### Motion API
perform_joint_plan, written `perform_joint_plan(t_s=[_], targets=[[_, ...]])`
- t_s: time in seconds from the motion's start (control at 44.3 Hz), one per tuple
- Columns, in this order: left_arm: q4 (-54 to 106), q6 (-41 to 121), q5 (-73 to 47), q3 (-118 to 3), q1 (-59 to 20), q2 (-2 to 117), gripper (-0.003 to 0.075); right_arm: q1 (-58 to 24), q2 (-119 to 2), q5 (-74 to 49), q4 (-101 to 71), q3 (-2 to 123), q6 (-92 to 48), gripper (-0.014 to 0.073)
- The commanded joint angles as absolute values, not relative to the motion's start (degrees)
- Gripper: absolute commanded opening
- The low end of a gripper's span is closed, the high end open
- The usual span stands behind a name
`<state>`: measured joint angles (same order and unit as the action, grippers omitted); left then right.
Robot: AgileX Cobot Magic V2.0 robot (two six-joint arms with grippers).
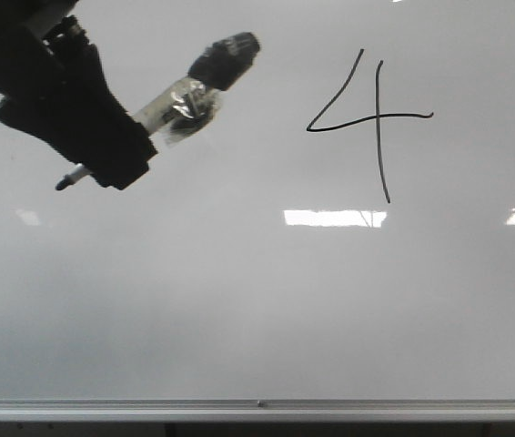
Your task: Write number 4 on whiteboard
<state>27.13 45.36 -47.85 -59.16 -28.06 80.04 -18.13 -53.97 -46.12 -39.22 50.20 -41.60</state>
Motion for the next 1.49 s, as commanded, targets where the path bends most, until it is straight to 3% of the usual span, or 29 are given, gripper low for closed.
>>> perform_joint_plan(t_s=[0.0,0.113,0.316,0.519,0.745,1.241,1.331,1.467], targets=[[24.56,38.32,-42.48,-58.76,-24.79,76.06,-0.002,-14.46,-47.46,-41.12,-40.83,46.08,-39.08,0.0332],[13.74,27.02,-37.21,-55.84,-21.18,72.59,-0.002,-11.21,-40.16,-38.18,-40.83,39.88,-37.39,0.0224],[-6.55,3.6,-35.59,-53.06,-13.53,68.76,-0.002,-8.93,-30.1,-37.36,-40.83,33.24,-37.39,-0.0117],[-10.74,-1.49,-31.14,-51.24,-6.41,69.31,-0.002,-8.93,-27.76,-37.39,-40.88,32.7,-37.39,-0.0105],[-9.19,-4.09,-23.87,-51.68,0.35,78.09,-0.002,-8.93,-27.78,-38.13,-41.01,32.7,-37.39,-0.0105],[-2.28,-4.28,-20.48,-57.56,0.48,91.37,-0.0011,-8.93,-27.78,-39.95,-41.01,32.7,-37.39,-0.0105],[-2.28,-4.18,-19.91,-57.66,0.36,91.63,0.0055,-8.93,-27.78,-39.95,-41.01,32.7,-37.39,-0.0105],[-2.2,-4.18,-19.39,-57.66,0.32,91.63,0.0237,-8.93,-27.78,-39.95,-41.01,32.7,-37.39,-0.0105]])
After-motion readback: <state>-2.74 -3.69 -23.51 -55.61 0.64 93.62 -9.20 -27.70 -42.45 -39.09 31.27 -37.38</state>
